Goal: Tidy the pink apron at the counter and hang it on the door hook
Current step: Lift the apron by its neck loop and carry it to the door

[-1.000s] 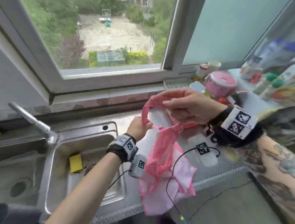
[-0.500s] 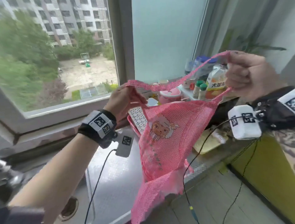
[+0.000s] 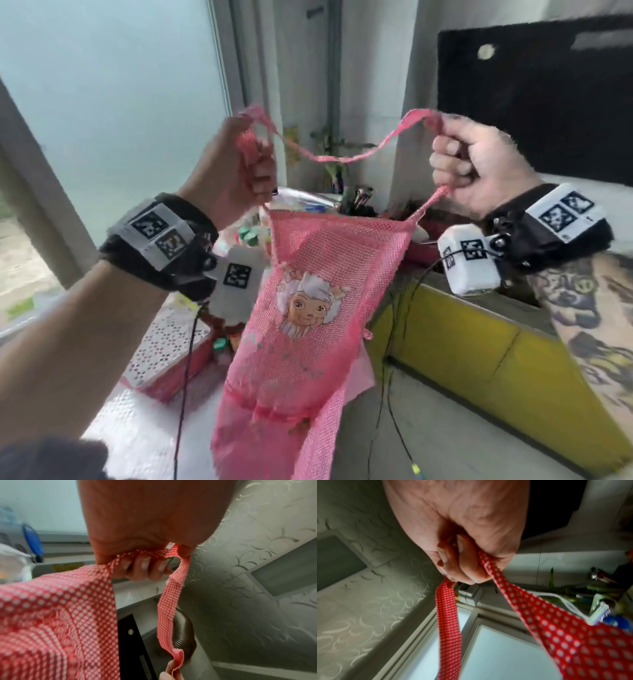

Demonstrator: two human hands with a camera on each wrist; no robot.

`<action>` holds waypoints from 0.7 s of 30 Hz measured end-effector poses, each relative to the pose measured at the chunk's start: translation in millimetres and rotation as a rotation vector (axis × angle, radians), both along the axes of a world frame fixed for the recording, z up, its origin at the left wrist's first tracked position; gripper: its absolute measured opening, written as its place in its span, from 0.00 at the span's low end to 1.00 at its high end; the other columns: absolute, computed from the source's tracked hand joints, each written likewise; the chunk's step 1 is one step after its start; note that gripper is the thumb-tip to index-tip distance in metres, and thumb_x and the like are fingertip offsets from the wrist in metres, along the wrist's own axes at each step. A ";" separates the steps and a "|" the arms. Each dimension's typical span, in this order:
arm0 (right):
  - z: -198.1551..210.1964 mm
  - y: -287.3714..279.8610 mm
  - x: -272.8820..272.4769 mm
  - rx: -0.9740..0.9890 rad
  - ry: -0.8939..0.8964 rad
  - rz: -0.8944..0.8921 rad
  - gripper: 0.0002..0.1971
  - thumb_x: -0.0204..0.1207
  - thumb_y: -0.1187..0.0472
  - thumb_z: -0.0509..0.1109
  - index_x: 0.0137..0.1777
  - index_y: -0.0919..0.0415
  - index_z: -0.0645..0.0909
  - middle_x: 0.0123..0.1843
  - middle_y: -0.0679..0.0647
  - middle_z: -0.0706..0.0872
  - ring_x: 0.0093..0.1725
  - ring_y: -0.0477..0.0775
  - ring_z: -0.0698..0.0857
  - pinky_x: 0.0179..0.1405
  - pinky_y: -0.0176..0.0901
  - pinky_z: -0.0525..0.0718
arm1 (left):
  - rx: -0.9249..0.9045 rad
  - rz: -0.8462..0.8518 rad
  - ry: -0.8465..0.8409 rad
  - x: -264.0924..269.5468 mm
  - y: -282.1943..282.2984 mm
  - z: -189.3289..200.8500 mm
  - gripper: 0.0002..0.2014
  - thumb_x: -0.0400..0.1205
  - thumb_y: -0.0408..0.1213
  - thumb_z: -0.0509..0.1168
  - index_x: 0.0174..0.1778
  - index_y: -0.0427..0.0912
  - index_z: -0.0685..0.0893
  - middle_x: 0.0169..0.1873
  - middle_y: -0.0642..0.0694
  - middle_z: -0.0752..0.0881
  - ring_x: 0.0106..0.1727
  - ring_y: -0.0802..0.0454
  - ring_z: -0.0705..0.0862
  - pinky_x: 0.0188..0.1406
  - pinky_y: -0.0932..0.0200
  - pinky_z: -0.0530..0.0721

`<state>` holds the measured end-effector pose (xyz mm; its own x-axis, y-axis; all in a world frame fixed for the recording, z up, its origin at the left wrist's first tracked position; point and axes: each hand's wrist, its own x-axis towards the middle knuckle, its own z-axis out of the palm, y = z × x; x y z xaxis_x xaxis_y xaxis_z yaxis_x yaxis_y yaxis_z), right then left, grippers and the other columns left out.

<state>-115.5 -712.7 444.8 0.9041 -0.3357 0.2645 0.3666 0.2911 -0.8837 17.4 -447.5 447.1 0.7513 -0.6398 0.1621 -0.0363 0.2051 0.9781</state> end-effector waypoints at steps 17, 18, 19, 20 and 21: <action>16.9 -163.5 -226.8 -0.146 0.055 -0.820 0.10 0.86 0.61 0.56 0.43 0.55 0.74 0.18 0.44 0.70 0.12 0.39 0.63 0.08 0.30 0.59 | -0.035 -0.682 0.088 -76.1 -325.7 -8.1 0.17 0.79 0.44 0.51 0.24 0.49 0.60 0.18 0.53 0.59 0.21 0.54 0.58 0.25 0.59 0.60; 20.2 -166.1 -241.3 -0.148 0.046 -0.889 0.10 0.85 0.61 0.57 0.43 0.55 0.75 0.18 0.44 0.70 0.12 0.39 0.63 0.08 0.31 0.59 | -0.049 -0.719 0.094 -84.6 -343.0 -7.3 0.17 0.80 0.44 0.51 0.24 0.49 0.60 0.20 0.52 0.59 0.22 0.53 0.57 0.26 0.57 0.60; 22.2 -166.7 -253.2 -0.147 0.040 -0.947 0.10 0.85 0.61 0.58 0.43 0.55 0.77 0.18 0.44 0.69 0.13 0.40 0.64 0.09 0.31 0.59 | -0.068 -0.744 0.100 -92.3 -357.3 -7.1 0.17 0.80 0.43 0.51 0.24 0.48 0.60 0.20 0.51 0.59 0.23 0.53 0.58 0.27 0.57 0.60; 24.2 -166.6 -266.6 -0.153 0.040 -1.014 0.10 0.85 0.61 0.58 0.43 0.55 0.78 0.18 0.44 0.69 0.13 0.40 0.64 0.10 0.32 0.60 | -0.090 -0.786 0.106 -103.1 -374.3 -6.5 0.17 0.79 0.43 0.52 0.24 0.48 0.61 0.21 0.50 0.60 0.23 0.52 0.59 0.28 0.57 0.60; 25.7 -166.2 -278.7 -0.168 0.046 -1.081 0.10 0.84 0.61 0.58 0.43 0.55 0.78 0.18 0.44 0.70 0.14 0.41 0.65 0.12 0.32 0.61 | -0.109 -0.836 0.115 -114.9 -390.4 -5.4 0.17 0.79 0.42 0.52 0.24 0.47 0.62 0.22 0.50 0.62 0.23 0.52 0.61 0.28 0.56 0.62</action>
<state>-394.1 -878.9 470.5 0.1638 -0.9205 0.3548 0.3213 -0.2903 -0.9014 -97.5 -837.9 441.7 0.0543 -0.9768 0.2070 0.2671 0.2139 0.9396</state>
